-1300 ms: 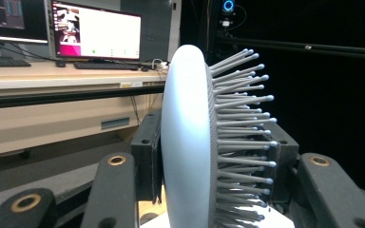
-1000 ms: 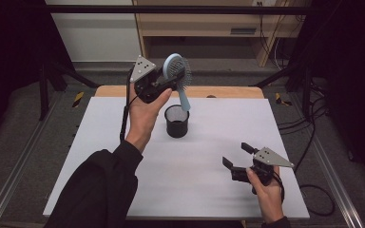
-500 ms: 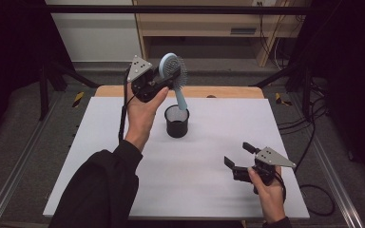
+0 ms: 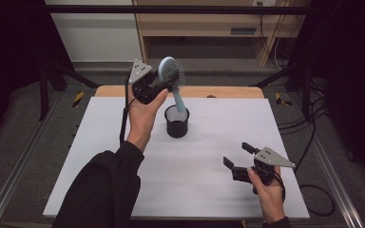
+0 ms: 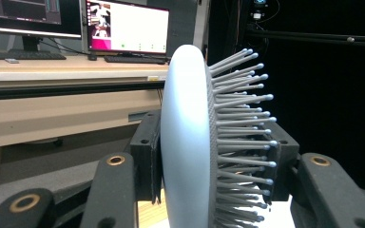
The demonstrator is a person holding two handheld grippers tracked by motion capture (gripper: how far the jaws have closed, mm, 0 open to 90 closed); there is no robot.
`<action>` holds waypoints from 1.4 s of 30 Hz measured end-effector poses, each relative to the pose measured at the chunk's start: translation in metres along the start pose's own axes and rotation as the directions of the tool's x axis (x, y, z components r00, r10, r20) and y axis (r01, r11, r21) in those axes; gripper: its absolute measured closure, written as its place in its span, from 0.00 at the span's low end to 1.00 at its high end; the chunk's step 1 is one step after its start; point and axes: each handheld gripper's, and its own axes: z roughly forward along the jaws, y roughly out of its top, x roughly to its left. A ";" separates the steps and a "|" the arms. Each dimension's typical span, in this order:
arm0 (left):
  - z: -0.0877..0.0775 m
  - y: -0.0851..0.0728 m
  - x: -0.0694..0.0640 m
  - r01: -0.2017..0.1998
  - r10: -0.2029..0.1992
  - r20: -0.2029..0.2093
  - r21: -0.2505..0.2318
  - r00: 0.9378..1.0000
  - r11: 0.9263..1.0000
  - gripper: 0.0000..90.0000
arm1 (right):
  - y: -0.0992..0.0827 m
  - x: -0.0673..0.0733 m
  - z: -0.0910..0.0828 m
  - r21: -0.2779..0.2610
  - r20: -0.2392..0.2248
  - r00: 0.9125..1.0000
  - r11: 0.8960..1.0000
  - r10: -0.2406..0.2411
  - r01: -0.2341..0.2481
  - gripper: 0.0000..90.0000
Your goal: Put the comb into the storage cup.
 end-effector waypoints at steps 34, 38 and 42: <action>0.006 -0.022 0.002 0.027 -0.027 -0.024 0.019 0.999 0.999 0.57 | -0.001 0.003 0.001 -0.006 -0.023 0.999 1.000 -0.030 0.030 0.11; 0.007 -0.024 0.001 0.027 -0.026 -0.021 0.023 0.999 0.999 0.57 | 0.000 0.004 0.001 -0.007 -0.024 0.999 1.000 -0.031 0.030 0.11; 0.009 -0.026 0.001 0.015 -0.014 -0.020 0.038 1.000 0.999 0.57 | 0.000 0.004 0.001 -0.010 -0.026 0.999 0.999 -0.031 0.031 0.11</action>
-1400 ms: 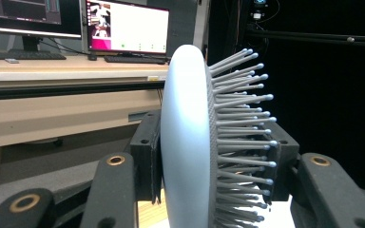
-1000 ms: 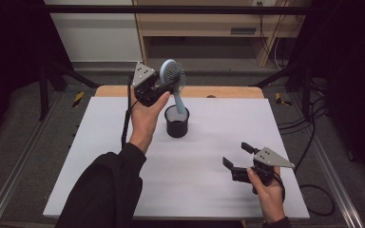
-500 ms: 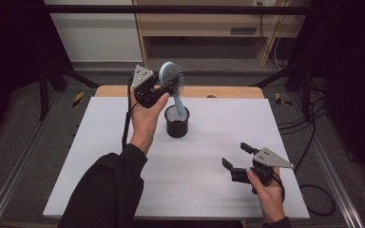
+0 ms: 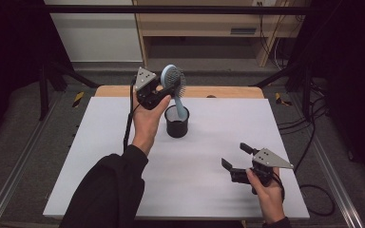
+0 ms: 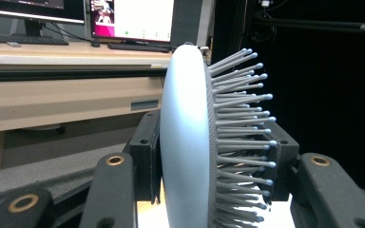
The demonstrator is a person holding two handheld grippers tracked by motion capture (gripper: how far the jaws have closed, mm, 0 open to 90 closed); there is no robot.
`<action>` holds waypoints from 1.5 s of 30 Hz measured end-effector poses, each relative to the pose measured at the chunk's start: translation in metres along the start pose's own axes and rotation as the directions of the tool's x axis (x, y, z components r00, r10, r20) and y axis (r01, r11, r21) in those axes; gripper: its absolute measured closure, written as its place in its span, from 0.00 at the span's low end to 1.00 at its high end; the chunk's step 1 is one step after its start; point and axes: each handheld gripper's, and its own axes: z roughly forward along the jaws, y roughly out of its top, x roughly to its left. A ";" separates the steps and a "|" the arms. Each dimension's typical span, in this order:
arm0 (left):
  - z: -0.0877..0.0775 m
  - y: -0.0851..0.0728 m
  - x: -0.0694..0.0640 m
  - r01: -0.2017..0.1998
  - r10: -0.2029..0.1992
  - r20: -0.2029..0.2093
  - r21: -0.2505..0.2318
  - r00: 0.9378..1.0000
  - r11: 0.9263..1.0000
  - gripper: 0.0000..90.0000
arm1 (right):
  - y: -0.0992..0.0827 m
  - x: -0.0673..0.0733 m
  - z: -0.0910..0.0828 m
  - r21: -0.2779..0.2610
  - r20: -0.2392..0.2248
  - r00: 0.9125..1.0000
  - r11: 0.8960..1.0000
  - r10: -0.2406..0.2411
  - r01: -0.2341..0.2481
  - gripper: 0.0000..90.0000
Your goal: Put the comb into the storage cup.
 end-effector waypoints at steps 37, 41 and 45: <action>0.009 -0.020 0.006 0.030 -0.030 -0.003 0.036 1.000 0.999 0.57 | -0.001 0.001 0.002 0.010 -0.020 1.000 1.000 -0.001 0.001 0.10; 0.011 -0.021 0.006 0.029 -0.028 -0.002 0.041 1.000 0.999 0.57 | -0.001 0.001 0.002 0.009 -0.021 1.000 1.000 -0.001 0.001 0.10; 0.012 -0.022 0.006 0.030 -0.030 -0.002 0.044 1.000 0.999 0.57 | -0.001 0.001 0.002 0.006 -0.018 1.000 1.000 -0.006 0.006 0.10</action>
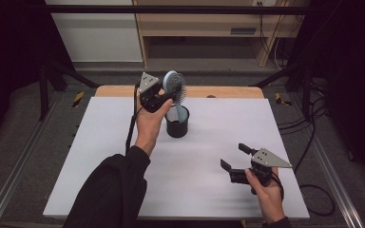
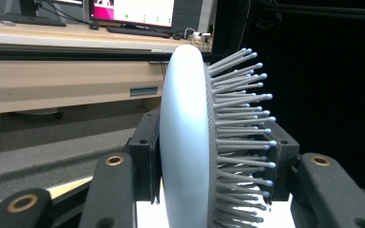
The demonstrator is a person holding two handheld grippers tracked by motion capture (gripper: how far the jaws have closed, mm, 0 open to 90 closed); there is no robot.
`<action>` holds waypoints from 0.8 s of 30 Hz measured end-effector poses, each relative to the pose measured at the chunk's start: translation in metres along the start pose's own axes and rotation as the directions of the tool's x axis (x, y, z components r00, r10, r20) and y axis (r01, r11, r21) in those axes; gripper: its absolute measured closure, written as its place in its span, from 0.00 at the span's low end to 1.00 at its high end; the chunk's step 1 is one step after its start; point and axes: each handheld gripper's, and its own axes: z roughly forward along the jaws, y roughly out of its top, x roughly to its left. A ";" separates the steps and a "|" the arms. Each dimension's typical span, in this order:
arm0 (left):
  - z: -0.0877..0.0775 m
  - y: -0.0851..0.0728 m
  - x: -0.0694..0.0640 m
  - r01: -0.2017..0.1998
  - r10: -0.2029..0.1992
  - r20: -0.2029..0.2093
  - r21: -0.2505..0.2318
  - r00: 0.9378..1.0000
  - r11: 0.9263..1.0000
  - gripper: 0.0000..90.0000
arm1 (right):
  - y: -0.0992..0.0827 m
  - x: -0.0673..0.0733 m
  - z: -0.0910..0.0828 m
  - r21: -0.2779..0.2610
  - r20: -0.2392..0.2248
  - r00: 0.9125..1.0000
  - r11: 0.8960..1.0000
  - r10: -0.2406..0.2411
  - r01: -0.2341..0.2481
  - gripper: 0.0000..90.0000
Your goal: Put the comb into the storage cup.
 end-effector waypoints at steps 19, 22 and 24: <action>0.003 -0.006 0.002 0.022 -0.022 -0.005 0.010 1.000 1.000 0.56 | 0.000 0.000 0.000 -0.005 -0.003 1.000 1.000 0.002 -0.002 0.09; 0.003 -0.008 0.004 0.023 -0.023 -0.007 0.014 1.000 1.000 0.56 | 0.000 0.000 0.000 -0.006 -0.002 1.000 1.000 0.002 -0.002 0.09; 0.003 -0.009 0.004 0.019 -0.019 -0.006 0.019 1.000 1.000 0.56 | 0.000 0.000 0.000 -0.005 -0.002 1.000 1.000 0.000 0.000 0.09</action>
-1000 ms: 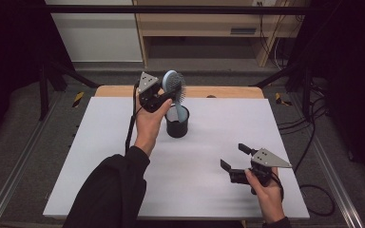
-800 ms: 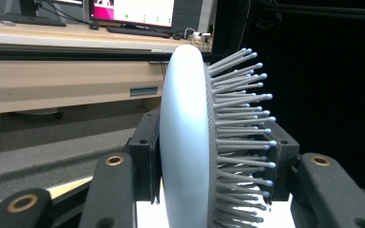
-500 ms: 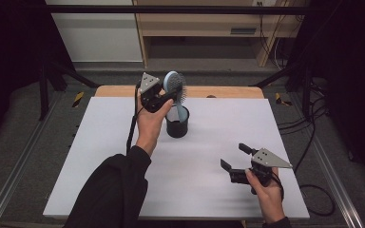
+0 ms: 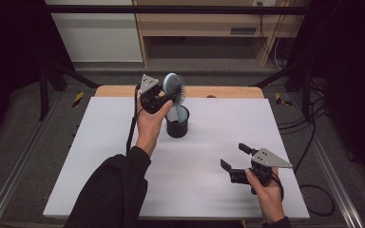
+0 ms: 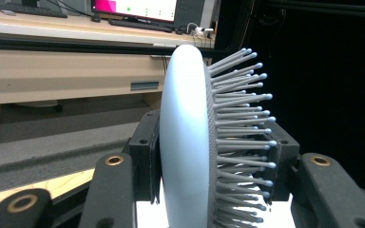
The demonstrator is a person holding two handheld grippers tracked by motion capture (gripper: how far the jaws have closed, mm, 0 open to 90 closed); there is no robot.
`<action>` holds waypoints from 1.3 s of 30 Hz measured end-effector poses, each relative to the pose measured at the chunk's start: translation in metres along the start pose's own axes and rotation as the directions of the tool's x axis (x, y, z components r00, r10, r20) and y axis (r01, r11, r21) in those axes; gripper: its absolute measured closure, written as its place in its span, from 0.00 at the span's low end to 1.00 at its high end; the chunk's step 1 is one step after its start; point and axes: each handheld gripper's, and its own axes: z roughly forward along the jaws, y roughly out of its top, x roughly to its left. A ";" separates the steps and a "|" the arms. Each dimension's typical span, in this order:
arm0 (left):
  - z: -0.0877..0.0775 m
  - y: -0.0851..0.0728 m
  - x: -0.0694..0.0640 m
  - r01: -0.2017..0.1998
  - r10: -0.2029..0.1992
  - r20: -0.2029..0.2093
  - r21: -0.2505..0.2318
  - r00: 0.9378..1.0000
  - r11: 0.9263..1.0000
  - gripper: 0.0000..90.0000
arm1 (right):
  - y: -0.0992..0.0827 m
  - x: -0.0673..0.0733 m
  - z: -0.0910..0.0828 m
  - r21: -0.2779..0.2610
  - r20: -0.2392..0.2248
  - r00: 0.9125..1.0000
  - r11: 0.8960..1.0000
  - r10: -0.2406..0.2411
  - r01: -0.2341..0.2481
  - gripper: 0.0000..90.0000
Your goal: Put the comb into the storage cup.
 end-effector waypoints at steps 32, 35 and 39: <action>0.006 -0.010 0.002 0.010 -0.010 0.002 0.014 1.000 1.000 0.56 | 0.000 0.001 0.000 0.000 -0.005 1.000 1.000 -0.010 0.010 0.08; 0.006 -0.012 0.001 0.008 -0.008 0.005 0.014 1.000 1.000 0.56 | 0.000 0.002 0.000 0.000 -0.006 1.000 1.000 -0.010 0.010 0.08; 0.007 -0.013 0.002 0.010 -0.011 0.004 0.020 1.000 1.000 0.56 | 0.000 0.001 0.000 0.000 -0.006 1.000 1.000 -0.010 0.010 0.08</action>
